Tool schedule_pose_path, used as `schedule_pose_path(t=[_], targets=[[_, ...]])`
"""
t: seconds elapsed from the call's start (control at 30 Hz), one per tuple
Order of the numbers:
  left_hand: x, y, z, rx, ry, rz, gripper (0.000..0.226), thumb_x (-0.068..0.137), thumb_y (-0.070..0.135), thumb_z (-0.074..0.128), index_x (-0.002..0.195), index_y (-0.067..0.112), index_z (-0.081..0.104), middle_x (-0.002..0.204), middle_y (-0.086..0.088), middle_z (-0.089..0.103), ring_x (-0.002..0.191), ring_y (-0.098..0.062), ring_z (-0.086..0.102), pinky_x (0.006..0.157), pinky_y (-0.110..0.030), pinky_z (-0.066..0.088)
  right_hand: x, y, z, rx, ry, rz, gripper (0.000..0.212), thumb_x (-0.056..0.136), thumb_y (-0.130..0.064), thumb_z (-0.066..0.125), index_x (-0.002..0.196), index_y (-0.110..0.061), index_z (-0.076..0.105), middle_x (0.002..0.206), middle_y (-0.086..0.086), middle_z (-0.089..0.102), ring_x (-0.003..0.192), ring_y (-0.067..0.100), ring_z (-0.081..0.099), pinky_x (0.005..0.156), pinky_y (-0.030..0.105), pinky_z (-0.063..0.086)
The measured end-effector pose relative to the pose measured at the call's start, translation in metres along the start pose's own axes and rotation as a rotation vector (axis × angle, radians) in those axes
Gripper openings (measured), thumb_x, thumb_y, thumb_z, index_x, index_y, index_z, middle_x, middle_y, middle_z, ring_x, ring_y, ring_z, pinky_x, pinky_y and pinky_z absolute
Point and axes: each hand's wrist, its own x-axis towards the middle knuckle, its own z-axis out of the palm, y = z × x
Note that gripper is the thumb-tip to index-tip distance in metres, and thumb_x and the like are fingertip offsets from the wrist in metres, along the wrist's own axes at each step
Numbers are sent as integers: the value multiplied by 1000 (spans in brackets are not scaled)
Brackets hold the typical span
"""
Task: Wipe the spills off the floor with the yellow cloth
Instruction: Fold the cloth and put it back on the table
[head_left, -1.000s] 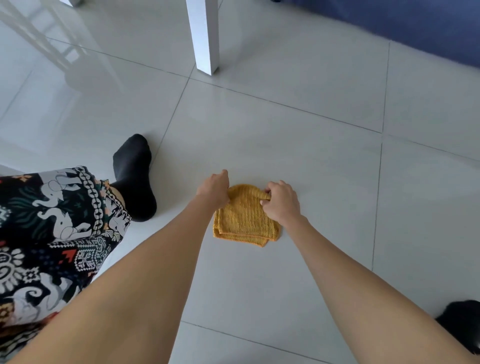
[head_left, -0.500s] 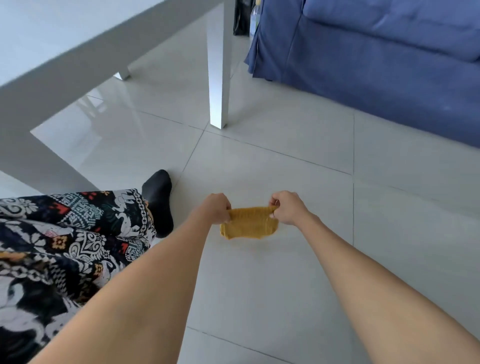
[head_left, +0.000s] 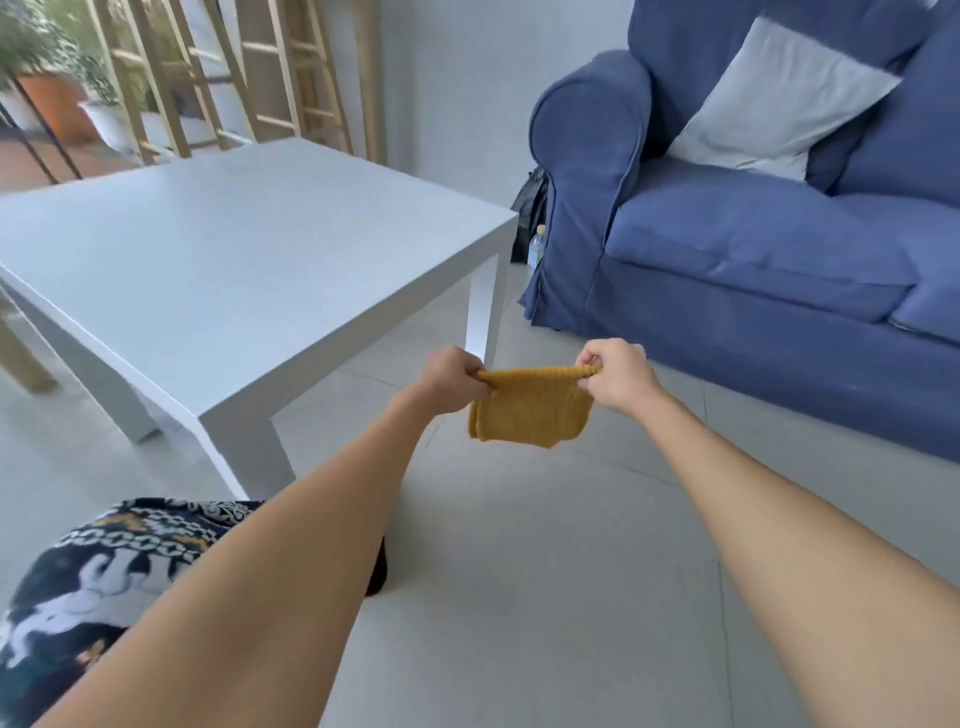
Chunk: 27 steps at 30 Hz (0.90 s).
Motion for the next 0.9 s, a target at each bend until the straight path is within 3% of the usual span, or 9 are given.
schedule_pose_path(t=[0.07,0.17,0.27,0.4,0.53,0.73,0.9], targets=[[-1,12,-27,-27,67,37,15,79,16,64,82,1,65,70,-5,51,71,-19,46,51,-24,31,7,-23,-22,42,72,-43,25,76,-3,63,64,-25,60,81,5,69,82,25,63,69,33,54],[-4,21,-66,-57,185,90,13,83,20,62,79,8,60,66,0,51,71,-18,48,55,-25,35,18,-57,-46,121,152,-107,22,79,-3,61,71,-24,64,78,3,69,84,23,62,73,35,54],[-4,17,-98,-157,332,125,10,83,20,63,86,10,65,83,-3,63,83,-19,55,68,-29,44,33,-91,-58,183,227,-171,16,83,-4,63,80,-19,67,81,1,68,84,21,60,70,29,47],[-6,-1,-134,-318,467,139,6,83,16,64,87,13,67,83,1,66,77,-12,58,66,-22,42,56,-137,-57,233,270,-262,12,90,-7,61,92,-17,68,85,-2,65,76,15,57,55,15,38],[3,-28,-161,-454,493,65,6,85,14,64,90,11,67,85,-5,69,79,-17,66,65,-24,56,86,-174,-39,286,201,-318,14,90,-7,60,96,-16,68,90,0,65,69,8,53,55,14,37],[32,-70,-195,-497,443,-89,12,85,11,66,94,4,67,88,-11,70,76,-17,69,59,-19,54,142,-224,2,299,68,-320,17,88,-7,63,102,-14,69,95,3,65,83,17,58,56,16,39],[63,-99,-208,-480,485,-192,9,84,10,67,91,6,66,87,-12,68,71,-19,67,65,-23,56,183,-250,37,304,11,-303,19,84,-8,68,102,-14,69,104,6,65,92,18,56,74,24,41]])
